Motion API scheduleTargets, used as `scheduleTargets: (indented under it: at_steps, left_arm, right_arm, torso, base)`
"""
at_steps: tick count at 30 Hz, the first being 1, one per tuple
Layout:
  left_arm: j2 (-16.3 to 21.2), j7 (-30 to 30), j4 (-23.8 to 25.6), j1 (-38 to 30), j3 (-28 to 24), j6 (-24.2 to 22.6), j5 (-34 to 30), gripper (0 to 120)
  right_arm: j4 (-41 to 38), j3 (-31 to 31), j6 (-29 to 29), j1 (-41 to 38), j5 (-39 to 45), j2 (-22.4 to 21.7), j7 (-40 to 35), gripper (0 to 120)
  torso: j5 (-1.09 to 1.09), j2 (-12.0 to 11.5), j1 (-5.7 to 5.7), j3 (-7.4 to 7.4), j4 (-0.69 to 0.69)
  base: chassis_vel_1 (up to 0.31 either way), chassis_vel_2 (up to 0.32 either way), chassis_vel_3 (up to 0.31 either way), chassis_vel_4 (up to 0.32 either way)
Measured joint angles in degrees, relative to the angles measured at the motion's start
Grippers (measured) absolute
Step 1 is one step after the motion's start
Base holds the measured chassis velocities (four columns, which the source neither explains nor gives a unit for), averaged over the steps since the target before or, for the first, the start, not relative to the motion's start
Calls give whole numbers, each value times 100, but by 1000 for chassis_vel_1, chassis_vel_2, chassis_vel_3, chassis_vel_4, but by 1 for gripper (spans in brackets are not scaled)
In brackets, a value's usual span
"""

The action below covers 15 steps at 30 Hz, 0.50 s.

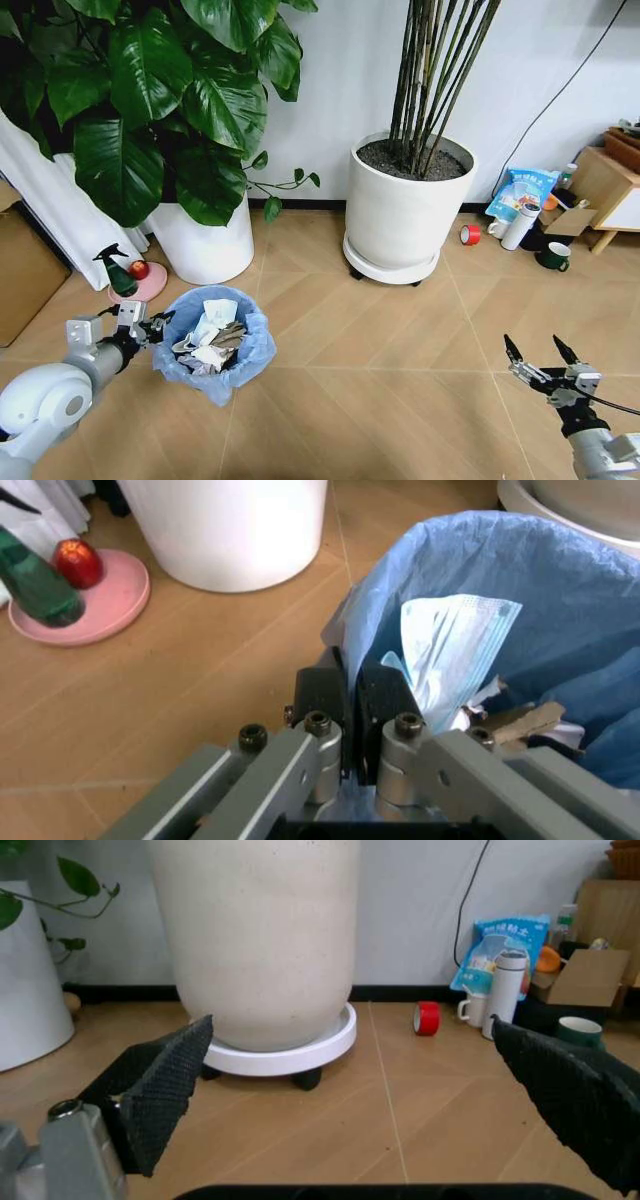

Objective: Pick up the trash bin and place the garbage on the floor into it.

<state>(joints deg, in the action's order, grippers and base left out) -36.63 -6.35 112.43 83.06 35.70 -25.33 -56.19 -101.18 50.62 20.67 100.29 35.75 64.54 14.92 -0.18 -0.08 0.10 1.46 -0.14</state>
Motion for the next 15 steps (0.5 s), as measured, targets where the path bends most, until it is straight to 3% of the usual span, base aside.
scheduleTargets:
  at_steps: [15]
  left_arm:
    - [50, -12, 6, -25, 16, -18, -50, 0]
  right_arm:
    - [3, 13, 31, 12, -39, -1, 29, 100]
  torso:
    - [0, 0, 0, 0, 0]
  base:
    - [110, -101, -109, 110]
